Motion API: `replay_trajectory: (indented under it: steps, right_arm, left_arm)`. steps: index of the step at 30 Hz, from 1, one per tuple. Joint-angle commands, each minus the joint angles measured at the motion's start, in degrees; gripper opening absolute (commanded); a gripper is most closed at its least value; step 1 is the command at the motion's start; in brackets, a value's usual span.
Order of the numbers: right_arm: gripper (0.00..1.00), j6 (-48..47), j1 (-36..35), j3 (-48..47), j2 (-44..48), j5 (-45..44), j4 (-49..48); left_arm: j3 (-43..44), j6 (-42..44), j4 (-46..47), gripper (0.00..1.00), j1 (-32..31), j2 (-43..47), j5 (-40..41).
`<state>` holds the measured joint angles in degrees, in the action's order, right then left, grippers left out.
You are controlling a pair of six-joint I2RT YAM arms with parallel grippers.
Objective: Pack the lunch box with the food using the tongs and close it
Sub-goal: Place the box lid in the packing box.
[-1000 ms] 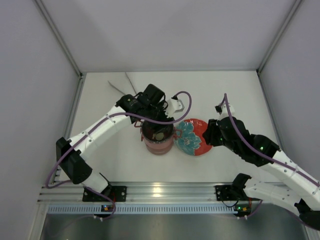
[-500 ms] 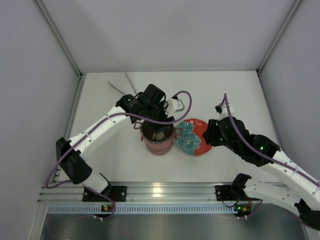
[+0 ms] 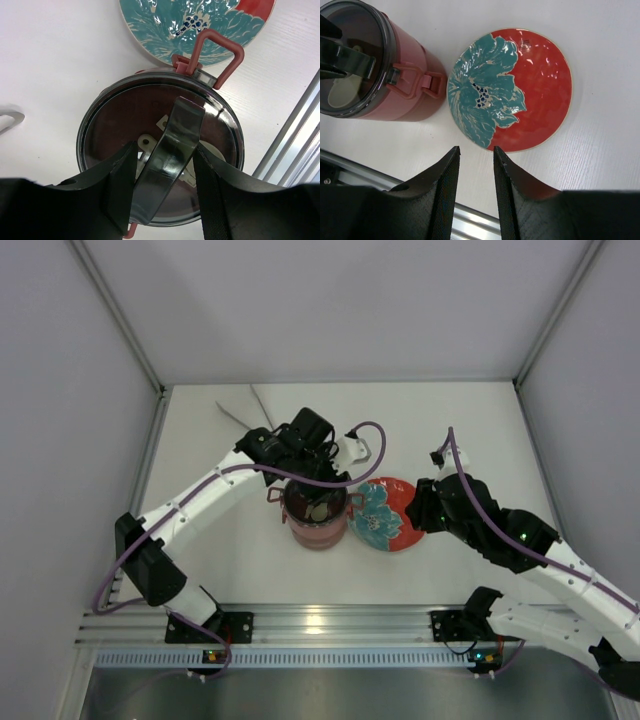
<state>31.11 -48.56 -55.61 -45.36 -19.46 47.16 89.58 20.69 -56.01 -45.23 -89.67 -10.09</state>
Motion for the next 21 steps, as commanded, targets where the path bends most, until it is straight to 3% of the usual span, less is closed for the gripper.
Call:
replay_trajectory:
  steps: [1,21]
  right_arm:
    - [0.33,0.5,1.1,-1.3,0.6,-1.2,1.3]
    - [0.33,0.6,1.1,-0.5,1.3,-1.1,1.2]
  left_arm:
    - [2.4,-2.0,-1.9,0.52,-0.7,-0.6,0.1]
    - [2.7,-5.1,-1.8,0.49,-0.7,-0.3,-2.0]
